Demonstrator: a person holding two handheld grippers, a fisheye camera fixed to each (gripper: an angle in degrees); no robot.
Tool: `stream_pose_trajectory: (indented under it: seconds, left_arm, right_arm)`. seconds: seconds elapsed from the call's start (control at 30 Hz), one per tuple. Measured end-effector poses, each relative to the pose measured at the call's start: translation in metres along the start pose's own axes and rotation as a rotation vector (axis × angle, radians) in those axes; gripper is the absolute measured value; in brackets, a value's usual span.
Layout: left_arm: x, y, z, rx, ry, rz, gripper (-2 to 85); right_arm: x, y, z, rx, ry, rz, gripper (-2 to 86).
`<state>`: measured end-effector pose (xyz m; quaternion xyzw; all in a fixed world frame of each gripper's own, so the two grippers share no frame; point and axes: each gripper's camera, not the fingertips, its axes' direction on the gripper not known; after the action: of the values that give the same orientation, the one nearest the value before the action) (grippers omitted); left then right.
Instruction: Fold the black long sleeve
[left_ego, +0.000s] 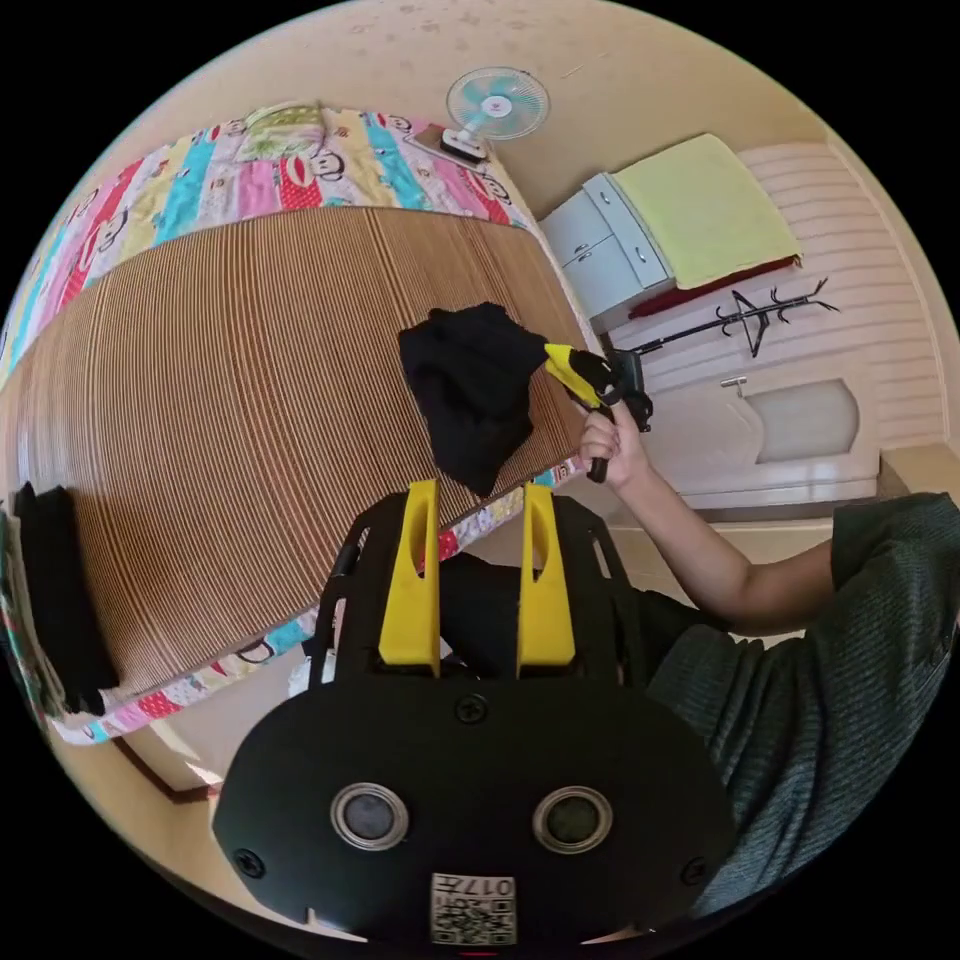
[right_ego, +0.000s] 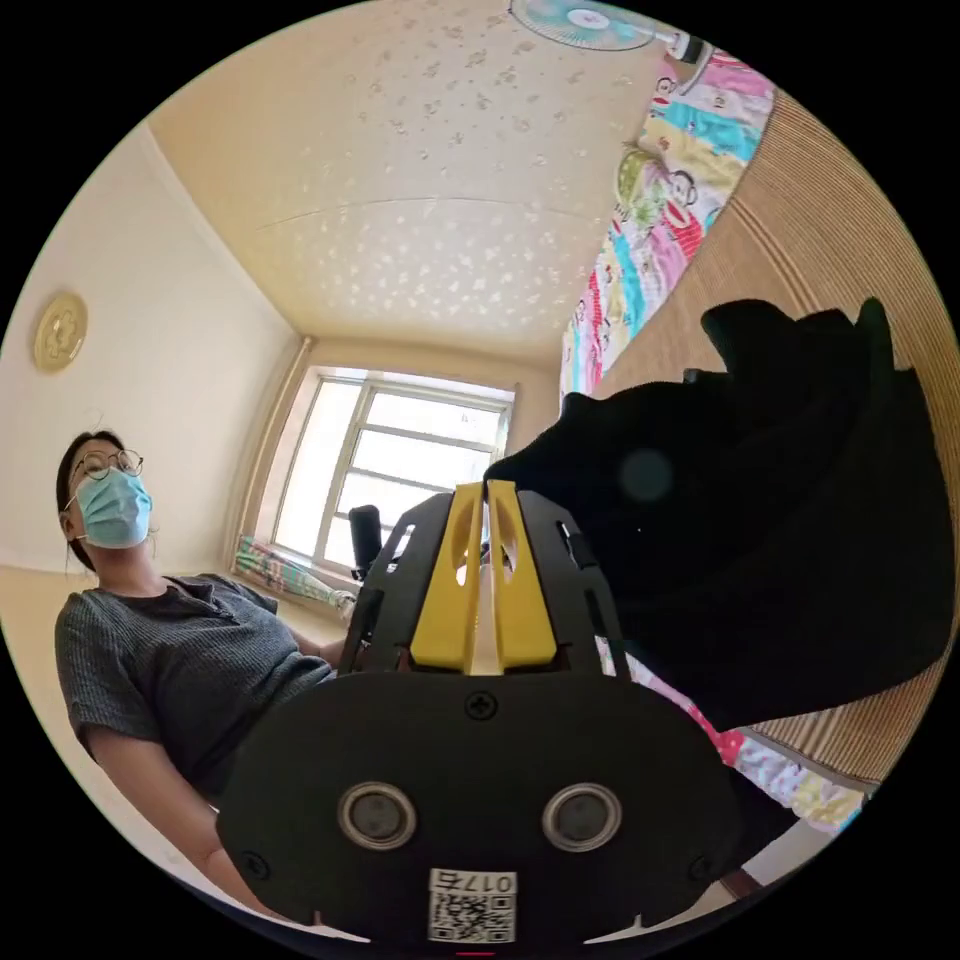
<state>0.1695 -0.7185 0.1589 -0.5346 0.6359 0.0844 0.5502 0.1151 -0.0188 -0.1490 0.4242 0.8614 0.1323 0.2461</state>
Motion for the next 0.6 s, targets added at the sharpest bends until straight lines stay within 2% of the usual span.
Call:
stream_pose_trajectory:
  seconds: [0.13, 0.27, 0.33, 0.47, 0.6]
  left_arm:
    - [-0.011, -0.007, -0.08, 0.085, -0.019, 0.166, 13.4]
    - [-0.031, 0.018, -0.155, 0.153, -0.123, 0.206, 14.8]
    - [-0.051, 0.047, -0.195, 0.162, -0.198, 0.17, 15.6]
    - [-0.084, 0.103, -0.242, 0.205, -0.224, 0.096, 15.5]
    - [-0.117, 0.161, -0.258, 0.189, -0.055, -0.037, 17.6]
  right_arm:
    - [-0.02, 0.021, 0.073, -0.034, -0.105, -0.075, 0.9]
    - [-0.024, 0.051, 0.169, -0.088, -0.207, -0.124, 0.9]
    - [-0.022, 0.063, 0.207, -0.11, -0.25, -0.142, 0.9]
    - [-0.013, 0.087, 0.28, -0.15, -0.37, -0.175, 0.8]
    - [-0.025, 0.108, 0.34, -0.228, -0.351, -0.231, 0.9]
